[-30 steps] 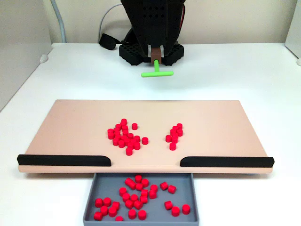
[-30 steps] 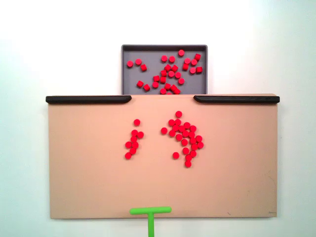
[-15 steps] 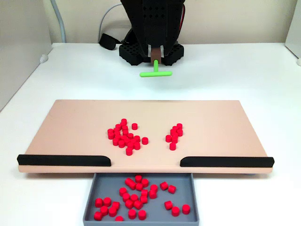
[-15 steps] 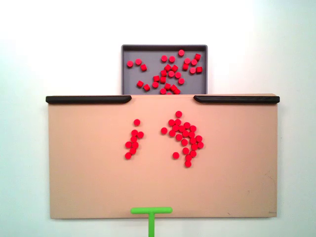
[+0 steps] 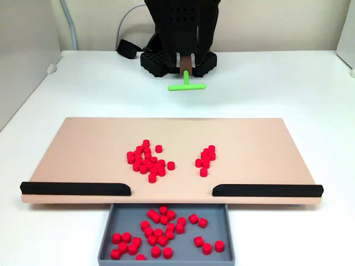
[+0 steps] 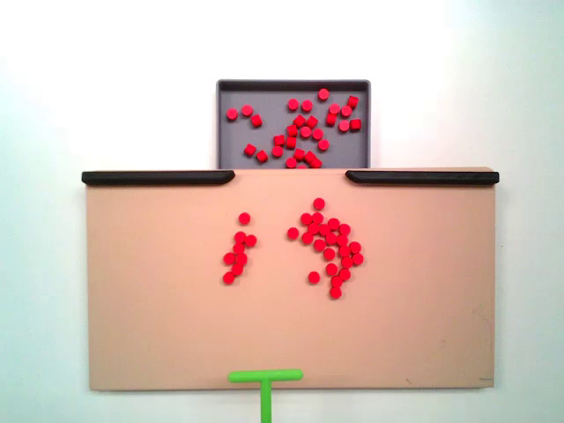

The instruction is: Push granules from left to the grey container

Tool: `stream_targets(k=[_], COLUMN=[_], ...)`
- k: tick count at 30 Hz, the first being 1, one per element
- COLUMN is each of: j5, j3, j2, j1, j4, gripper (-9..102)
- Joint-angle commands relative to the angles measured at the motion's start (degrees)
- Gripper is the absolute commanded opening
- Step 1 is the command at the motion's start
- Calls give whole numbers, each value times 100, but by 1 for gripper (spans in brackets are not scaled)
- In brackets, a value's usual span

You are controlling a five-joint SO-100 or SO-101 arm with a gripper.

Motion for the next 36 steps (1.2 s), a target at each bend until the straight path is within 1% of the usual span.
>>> stream_targets(k=[1, 9, 20, 28, 36], j5=[237, 1512, 4386, 6882, 8525], j3=[-114, -123, -211, -1134, -2602], j2=[88, 422, 149, -967, -2197], j1=[-9, -650, -1652, -1969, -2250], j4=[-18, 35, -18, -26, -26], gripper=[0, 0, 0, 0, 0])
